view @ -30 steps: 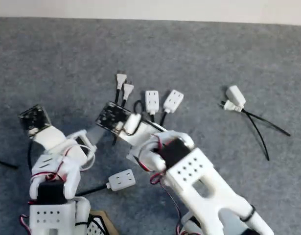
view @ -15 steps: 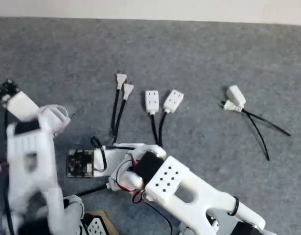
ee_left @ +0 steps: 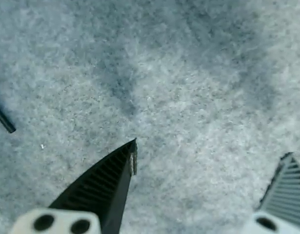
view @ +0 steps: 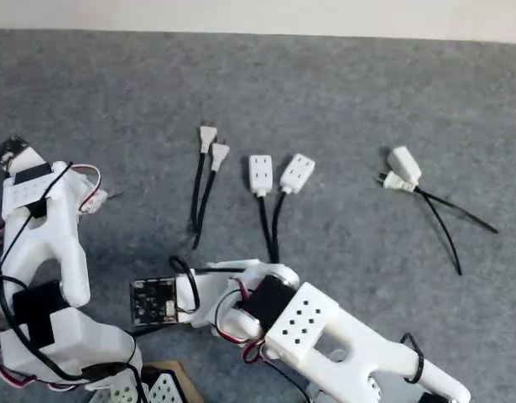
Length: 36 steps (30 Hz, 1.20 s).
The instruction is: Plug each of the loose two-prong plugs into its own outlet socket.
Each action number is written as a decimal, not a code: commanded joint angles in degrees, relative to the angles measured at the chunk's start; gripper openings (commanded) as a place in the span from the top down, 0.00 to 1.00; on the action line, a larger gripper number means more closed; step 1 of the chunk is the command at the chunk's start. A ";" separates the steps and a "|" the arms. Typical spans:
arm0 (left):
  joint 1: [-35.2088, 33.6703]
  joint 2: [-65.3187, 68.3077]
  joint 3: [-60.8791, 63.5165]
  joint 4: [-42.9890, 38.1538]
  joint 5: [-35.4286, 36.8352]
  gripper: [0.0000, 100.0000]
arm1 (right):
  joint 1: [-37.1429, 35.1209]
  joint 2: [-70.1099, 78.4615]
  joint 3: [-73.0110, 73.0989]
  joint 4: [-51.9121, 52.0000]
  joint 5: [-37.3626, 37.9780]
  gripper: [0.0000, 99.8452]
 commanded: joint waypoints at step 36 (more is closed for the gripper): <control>1.27 -0.31 -1.98 0.26 0.44 0.57 | 11.38 12.44 10.68 -14.73 -0.70 1.00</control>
